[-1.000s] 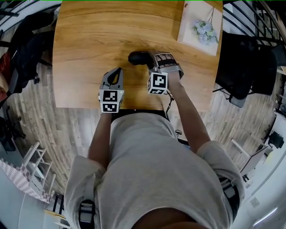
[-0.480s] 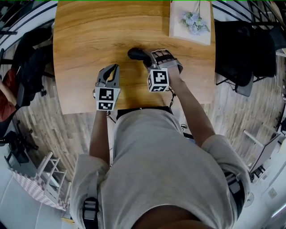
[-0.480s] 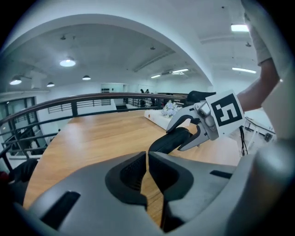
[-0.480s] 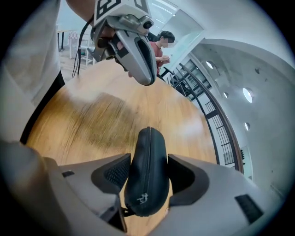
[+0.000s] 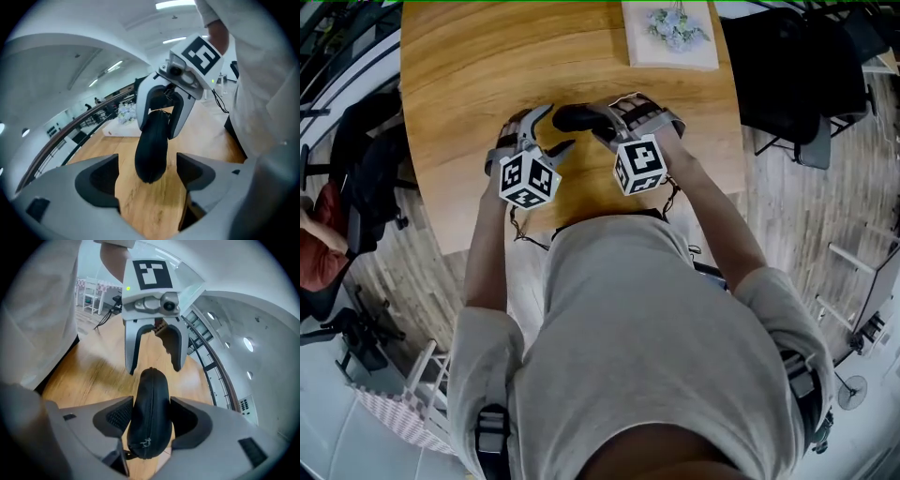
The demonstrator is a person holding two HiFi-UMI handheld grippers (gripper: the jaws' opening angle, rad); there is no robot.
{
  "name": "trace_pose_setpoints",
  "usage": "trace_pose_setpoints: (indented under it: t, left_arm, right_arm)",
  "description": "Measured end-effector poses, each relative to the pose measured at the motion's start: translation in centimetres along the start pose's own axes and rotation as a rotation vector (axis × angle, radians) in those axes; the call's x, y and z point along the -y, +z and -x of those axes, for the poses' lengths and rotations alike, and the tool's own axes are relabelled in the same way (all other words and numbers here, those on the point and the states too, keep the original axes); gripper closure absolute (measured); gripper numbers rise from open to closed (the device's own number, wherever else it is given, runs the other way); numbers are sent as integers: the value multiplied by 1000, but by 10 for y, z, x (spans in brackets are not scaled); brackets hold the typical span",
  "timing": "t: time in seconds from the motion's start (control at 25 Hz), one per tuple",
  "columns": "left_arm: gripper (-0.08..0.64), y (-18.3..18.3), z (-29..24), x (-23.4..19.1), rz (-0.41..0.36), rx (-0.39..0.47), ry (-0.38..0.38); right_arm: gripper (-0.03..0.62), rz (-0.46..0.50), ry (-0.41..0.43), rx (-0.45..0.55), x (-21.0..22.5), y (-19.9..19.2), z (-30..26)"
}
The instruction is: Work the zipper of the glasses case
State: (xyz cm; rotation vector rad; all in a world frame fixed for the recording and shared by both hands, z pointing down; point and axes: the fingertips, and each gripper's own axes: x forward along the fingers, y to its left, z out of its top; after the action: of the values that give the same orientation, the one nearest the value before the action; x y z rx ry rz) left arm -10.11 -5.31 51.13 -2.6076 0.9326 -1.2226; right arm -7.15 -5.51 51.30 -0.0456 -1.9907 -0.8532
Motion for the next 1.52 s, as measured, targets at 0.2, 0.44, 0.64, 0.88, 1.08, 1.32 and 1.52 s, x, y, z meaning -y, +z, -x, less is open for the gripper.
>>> trace_pose_setpoints:
  t: [0.2, 0.44, 0.64, 0.88, 1.08, 1.32, 1.52]
  left_arm:
    - [195, 23, -23, 16, -166, 21, -61]
    - [270, 28, -28, 22, -210, 17, -89]
    - [272, 20, -27, 17, -108, 25, -71]
    - [273, 3, -20, 1, 19, 21, -11]
    - [273, 0, -17, -3, 49, 26, 9]
    - [273, 2, -22, 0, 24, 14, -4]
    - [273, 1, -26, 4, 38, 5, 1]
  right_arm:
    - [328, -41, 17, 98, 0, 17, 17]
    - [328, -138, 41, 181, -4, 16, 25]
    - [327, -330, -12, 298, 10, 21, 33]
    - [503, -1009, -187, 578, 56, -8, 72]
    - [566, -1220, -170, 588, 39, -29, 71]
    - [546, -1321, -112, 575, 22, -34, 57]
    - [460, -1341, -90, 540, 15, -35, 49]
